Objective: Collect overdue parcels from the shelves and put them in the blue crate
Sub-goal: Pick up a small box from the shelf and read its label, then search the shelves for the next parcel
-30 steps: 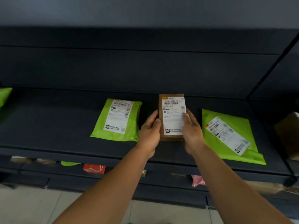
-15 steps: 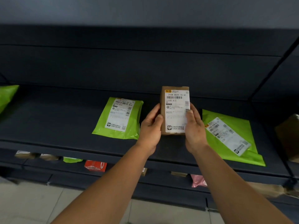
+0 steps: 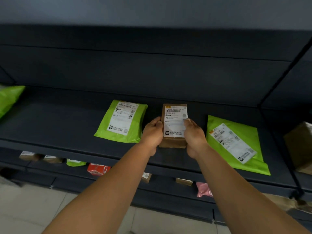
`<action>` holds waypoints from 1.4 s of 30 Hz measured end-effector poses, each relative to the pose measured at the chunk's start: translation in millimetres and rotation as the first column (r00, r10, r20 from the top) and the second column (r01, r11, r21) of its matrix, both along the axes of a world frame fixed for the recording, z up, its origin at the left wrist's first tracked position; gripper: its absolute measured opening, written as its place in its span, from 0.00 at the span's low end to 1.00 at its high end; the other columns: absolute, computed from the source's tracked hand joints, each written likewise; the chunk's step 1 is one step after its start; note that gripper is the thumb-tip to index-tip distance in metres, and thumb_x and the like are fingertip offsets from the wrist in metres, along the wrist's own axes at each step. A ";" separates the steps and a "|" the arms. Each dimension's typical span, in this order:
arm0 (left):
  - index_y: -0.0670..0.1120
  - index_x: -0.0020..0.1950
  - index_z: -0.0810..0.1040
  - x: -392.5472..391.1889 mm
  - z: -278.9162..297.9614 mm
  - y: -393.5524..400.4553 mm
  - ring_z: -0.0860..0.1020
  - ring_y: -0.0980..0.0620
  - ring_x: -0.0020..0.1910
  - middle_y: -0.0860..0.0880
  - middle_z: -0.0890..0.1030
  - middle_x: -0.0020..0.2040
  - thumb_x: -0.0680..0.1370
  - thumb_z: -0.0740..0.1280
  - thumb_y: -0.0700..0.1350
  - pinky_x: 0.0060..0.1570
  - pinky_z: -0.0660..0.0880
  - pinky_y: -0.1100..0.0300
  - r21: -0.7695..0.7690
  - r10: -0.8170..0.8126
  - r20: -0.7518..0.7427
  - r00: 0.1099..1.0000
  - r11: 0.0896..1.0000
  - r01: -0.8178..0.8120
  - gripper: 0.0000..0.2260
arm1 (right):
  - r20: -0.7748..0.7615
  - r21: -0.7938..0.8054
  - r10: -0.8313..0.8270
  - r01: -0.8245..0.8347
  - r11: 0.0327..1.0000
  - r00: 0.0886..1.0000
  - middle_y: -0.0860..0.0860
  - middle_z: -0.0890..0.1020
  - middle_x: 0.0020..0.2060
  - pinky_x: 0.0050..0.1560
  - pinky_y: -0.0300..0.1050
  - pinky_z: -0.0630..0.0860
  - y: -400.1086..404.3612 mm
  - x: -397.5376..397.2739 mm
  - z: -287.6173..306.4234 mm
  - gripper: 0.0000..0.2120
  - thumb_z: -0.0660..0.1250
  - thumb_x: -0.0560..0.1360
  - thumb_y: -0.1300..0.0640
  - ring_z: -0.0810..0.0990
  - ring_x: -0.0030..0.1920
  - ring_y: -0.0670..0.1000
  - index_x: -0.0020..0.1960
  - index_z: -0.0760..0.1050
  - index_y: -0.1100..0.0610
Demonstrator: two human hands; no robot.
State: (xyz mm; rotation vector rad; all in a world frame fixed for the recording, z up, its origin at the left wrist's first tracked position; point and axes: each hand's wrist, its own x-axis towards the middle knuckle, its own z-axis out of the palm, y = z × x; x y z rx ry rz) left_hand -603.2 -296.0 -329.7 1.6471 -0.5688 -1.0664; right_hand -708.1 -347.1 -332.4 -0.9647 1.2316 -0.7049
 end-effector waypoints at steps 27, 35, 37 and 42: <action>0.49 0.73 0.67 -103.1 50.2 43.7 0.69 0.59 0.66 0.51 0.70 0.72 0.83 0.57 0.48 0.59 0.63 0.69 -0.284 -0.113 0.143 0.983 0.947 0.150 0.18 | -0.090 -0.339 -0.274 0.229 0.912 0.958 0.50 0.69 0.72 0.61 0.39 0.63 67.7 -88.3 56.7 0.23 0.55 0.83 0.48 0.69 0.69 0.50 0.76 0.61 0.52; 0.50 0.75 0.64 -132.6 46.4 34.8 0.68 0.61 0.59 0.51 0.70 0.71 0.83 0.58 0.49 0.57 0.64 0.67 -0.212 -0.250 0.100 0.963 0.940 0.266 0.20 | -0.103 -0.312 -0.289 0.245 0.918 0.952 0.50 0.67 0.73 0.60 0.39 0.64 56.0 -122.2 50.0 0.24 0.57 0.83 0.50 0.67 0.71 0.51 0.77 0.59 0.52; 0.51 0.75 0.63 -137.3 41.1 28.2 0.71 0.59 0.61 0.51 0.71 0.71 0.83 0.58 0.50 0.60 0.67 0.63 -0.181 -0.254 0.072 0.964 0.948 0.263 0.21 | -0.115 -0.285 -0.297 0.255 0.924 0.948 0.50 0.67 0.73 0.61 0.40 0.64 46.9 -132.0 44.9 0.24 0.57 0.83 0.50 0.67 0.72 0.52 0.77 0.58 0.52; 0.53 0.76 0.61 -149.2 29.9 10.4 0.71 0.56 0.59 0.50 0.70 0.71 0.83 0.56 0.50 0.50 0.68 0.67 -0.046 -0.238 0.074 0.968 0.969 0.242 0.21 | -0.197 -0.219 -0.280 0.236 0.947 0.940 0.51 0.66 0.74 0.65 0.47 0.68 15.0 -156.5 21.9 0.25 0.58 0.82 0.53 0.68 0.71 0.55 0.78 0.57 0.50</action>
